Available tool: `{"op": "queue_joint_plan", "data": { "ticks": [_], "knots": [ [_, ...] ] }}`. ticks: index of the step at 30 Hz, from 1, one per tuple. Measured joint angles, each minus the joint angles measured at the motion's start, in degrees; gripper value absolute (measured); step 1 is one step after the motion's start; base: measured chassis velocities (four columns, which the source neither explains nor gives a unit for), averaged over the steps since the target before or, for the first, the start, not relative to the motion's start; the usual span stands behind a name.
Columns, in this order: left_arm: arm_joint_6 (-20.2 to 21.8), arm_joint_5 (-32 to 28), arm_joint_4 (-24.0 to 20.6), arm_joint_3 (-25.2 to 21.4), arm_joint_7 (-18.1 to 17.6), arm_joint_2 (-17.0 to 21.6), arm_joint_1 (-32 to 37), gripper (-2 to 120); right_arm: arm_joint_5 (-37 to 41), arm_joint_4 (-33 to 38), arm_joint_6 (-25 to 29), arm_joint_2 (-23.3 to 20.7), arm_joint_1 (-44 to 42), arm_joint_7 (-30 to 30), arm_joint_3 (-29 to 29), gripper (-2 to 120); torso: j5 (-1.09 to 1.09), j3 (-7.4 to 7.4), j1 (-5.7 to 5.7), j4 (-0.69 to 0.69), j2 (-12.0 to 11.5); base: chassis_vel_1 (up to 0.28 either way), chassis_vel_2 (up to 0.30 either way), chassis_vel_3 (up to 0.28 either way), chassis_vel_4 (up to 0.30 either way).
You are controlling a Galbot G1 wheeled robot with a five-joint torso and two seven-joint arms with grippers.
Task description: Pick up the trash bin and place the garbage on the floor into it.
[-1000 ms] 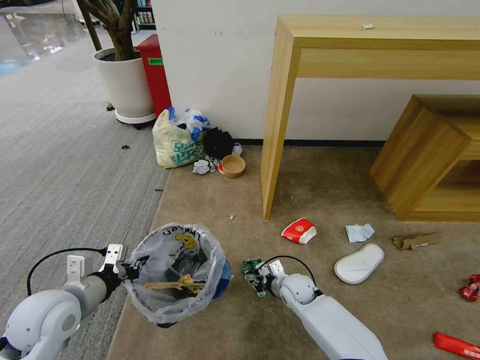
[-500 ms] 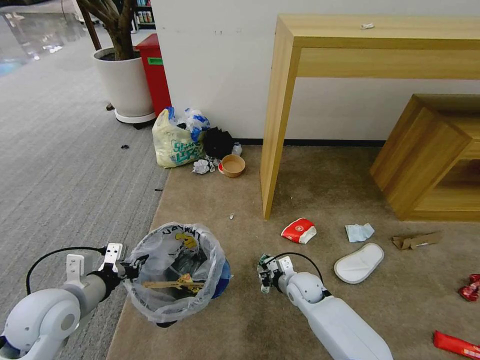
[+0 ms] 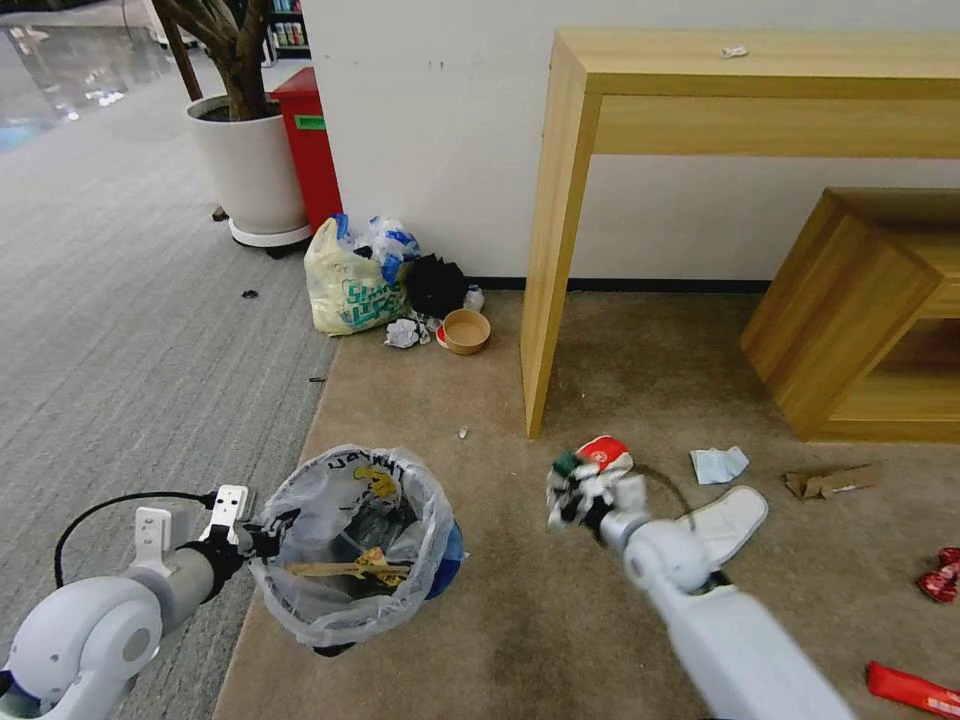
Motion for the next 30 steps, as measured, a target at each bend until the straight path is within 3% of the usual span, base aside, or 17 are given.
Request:
{"op": "queue_joint_plan", "data": {
  "ticks": [6, 8, 13, 20, 21, 24, 30],
  "knots": [
    [0.00, -0.51, 0.44, 3.61, -2.21, 1.28, -1.96, 0, 6.88, 7.47, -0.06, -4.22, 3.56, -2.79, 0.73, 0, -0.01, 0.00, 0.00, 0.01, 0.00, 0.000, 0.000, 0.000, 0.000],
    [0.00, -1.44, 0.64, 5.69, -3.34, 2.61, -3.24, 0, 12.62, 10.41, 0.16, -5.83, 6.28, -4.18, -0.69, 0, 0.00, 0.00, 0.00, 0.00, 0.00, 0.000, 0.000, 0.000, 0.000],
    [0.00, -2.69, 1.16, 8.12, -4.49, 5.03, -4.72, 0, 18.47, 14.32, 1.23, -6.97, 10.04, -7.46, -4.08, 0, -0.01, 0.01, 0.00, 0.01, 0.00, 0.000, 0.000, 0.000, 0.000],
    [0.00, -4.80, 2.64, 10.45, -5.53, 9.07, -6.74, 0, 28.10, 20.33, 2.71, -7.56, 19.05, -9.06, -16.96, 0, -0.01, 0.01, 0.00, 0.02, 0.00, 0.000, 0.000, 0.000, 0.000],
    [0.00, -4.80, 2.64, 10.45, -5.53, 9.07, -6.74, 0, 28.10, 20.33, 2.71, -7.56, 19.05, -9.06, -16.96, 0, -0.01, 0.01, 0.00, 0.02, 0.00, 0.000, 0.000, 0.000, 0.000],
    [0.00, -5.40, 2.91, 10.62, -5.58, 9.94, -7.09, 0, 28.69, 20.40, 2.47, -7.12, 22.34, -9.47, -24.13, 0, -0.02, 0.00, -0.01, 0.02, 0.00, 0.000, 0.000, 0.000, 0.000],
    [0.00, -5.87, 2.95, 10.14, -5.35, 10.68, -6.85, 0, 28.04, 20.37, 1.55, -7.64, 22.50, -9.69, -28.52, 0, -0.01, 0.00, 0.00, 0.01, 0.00, 0.000, 0.000, 0.000, 0.000]
  ]
}}
